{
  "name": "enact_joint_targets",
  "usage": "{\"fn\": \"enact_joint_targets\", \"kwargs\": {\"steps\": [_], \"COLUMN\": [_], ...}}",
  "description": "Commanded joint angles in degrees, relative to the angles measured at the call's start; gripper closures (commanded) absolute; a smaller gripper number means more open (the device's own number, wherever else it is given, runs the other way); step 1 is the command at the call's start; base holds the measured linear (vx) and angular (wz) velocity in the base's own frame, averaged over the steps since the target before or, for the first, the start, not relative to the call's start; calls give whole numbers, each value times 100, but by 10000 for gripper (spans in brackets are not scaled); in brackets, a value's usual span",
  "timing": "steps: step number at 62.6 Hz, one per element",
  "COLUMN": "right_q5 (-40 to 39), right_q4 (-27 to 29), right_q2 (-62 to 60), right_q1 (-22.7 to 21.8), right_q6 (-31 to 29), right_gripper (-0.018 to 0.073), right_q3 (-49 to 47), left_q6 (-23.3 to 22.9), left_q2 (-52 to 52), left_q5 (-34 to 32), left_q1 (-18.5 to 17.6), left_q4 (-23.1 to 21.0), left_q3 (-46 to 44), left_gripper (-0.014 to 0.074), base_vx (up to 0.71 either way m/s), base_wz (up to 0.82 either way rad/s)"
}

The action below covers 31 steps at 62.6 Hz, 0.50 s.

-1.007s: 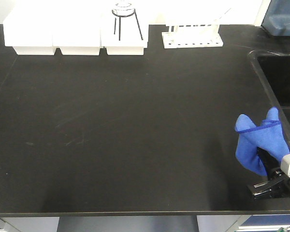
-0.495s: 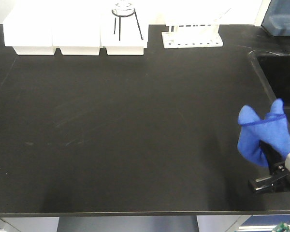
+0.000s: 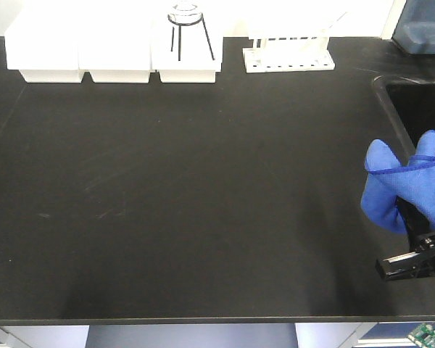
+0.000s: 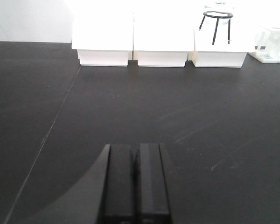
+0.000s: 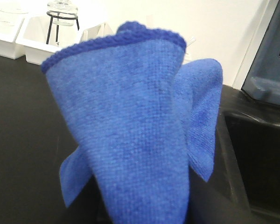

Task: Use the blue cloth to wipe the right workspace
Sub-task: 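Drive the base to the other black bench holding the cloth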

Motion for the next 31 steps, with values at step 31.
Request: {"fn": "enact_joint_targets", "kwargs": {"steps": [31], "right_q5": [530], "right_q4": [-20], "right_q2": [-2224], "right_q1": [4], "right_q6": [-65], "right_gripper": [562], "right_q3": [124], "left_q6": [-49], "left_q2": [-90], "left_q5": [-491], "left_q1": [-25], "left_q4": [6], "left_q3": [174], "left_gripper": [602], "base_vx": [0], "base_wz": [0]}}
